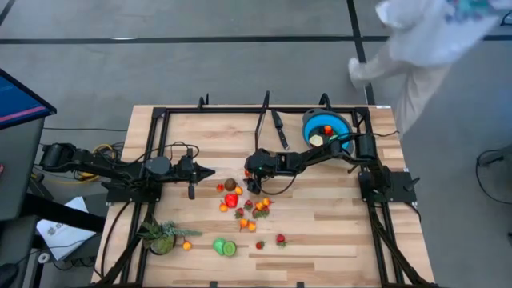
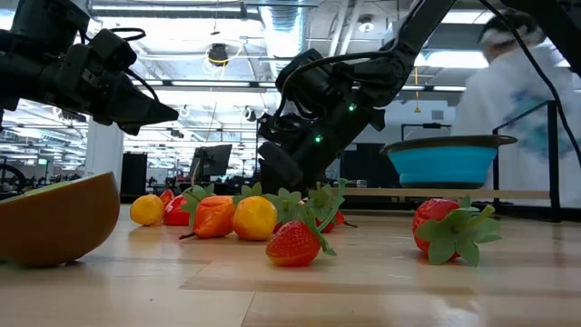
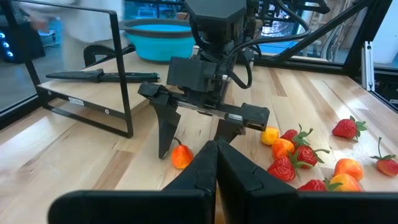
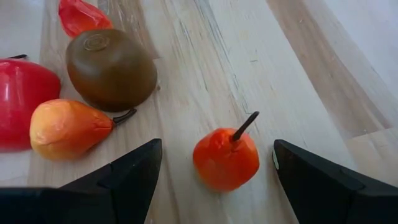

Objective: Pick & Place Fruit
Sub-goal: Put the orange pear into the blue colander

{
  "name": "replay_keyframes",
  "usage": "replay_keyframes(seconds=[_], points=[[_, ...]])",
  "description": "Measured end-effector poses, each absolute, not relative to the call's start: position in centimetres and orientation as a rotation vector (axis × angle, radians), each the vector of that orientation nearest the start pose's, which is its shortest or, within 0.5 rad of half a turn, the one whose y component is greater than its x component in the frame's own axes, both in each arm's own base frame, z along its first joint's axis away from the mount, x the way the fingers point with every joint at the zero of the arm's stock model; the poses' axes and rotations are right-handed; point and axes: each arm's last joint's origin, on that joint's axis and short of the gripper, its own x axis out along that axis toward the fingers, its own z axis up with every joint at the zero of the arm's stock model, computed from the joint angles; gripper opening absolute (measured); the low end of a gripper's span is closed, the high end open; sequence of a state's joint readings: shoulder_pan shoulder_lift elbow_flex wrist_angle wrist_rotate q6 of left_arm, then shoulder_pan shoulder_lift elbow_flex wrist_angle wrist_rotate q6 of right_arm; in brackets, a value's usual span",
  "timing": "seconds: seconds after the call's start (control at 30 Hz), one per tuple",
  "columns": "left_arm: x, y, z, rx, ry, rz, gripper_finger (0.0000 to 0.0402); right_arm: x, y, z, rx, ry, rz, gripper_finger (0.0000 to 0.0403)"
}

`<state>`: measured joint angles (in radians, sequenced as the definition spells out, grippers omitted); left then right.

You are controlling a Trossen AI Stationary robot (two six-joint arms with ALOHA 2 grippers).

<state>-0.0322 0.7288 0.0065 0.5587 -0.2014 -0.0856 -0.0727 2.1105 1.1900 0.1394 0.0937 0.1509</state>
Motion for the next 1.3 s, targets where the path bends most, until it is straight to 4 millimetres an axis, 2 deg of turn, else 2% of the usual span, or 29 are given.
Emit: replay_keyframes(seconds=[0.37, 0.53, 0.83, 0.93, 1.03, 1.3], points=[[14.1, 0.1, 14.7, -0.066, 0.156, 0.175, 0.0001, 41.9, -3.3, 10.3, 0.135, 0.771, -0.217, 0.029], [14.2, 0.1, 14.7, -0.067, 0.155, 0.176, 0.0001, 41.9, -3.4, 10.3, 0.134, 0.771, -0.218, 0.0241], [14.1, 0.1, 14.7, -0.067, 0.155, 0.176, 0.0001, 41.6, -3.3, 10.9, 0.131, 0.784, -0.216, 0.012], [14.1, 0.1, 14.7, -0.067, 0.155, 0.176, 0.0001, 41.2, -3.3, 12.2, 0.118, 0.796, -0.211, 0.0091], [14.2, 0.1, 14.7, -0.067, 0.154, 0.175, 0.0001, 40.5, -3.2, 14.5, 0.117, 0.795, -0.207, 0.0085], [14.1, 0.1, 14.7, -0.067, 0.152, 0.175, 0.0001, 36.5, -3.1, 23.3, 0.149, 0.744, -0.203, 0.0099]])
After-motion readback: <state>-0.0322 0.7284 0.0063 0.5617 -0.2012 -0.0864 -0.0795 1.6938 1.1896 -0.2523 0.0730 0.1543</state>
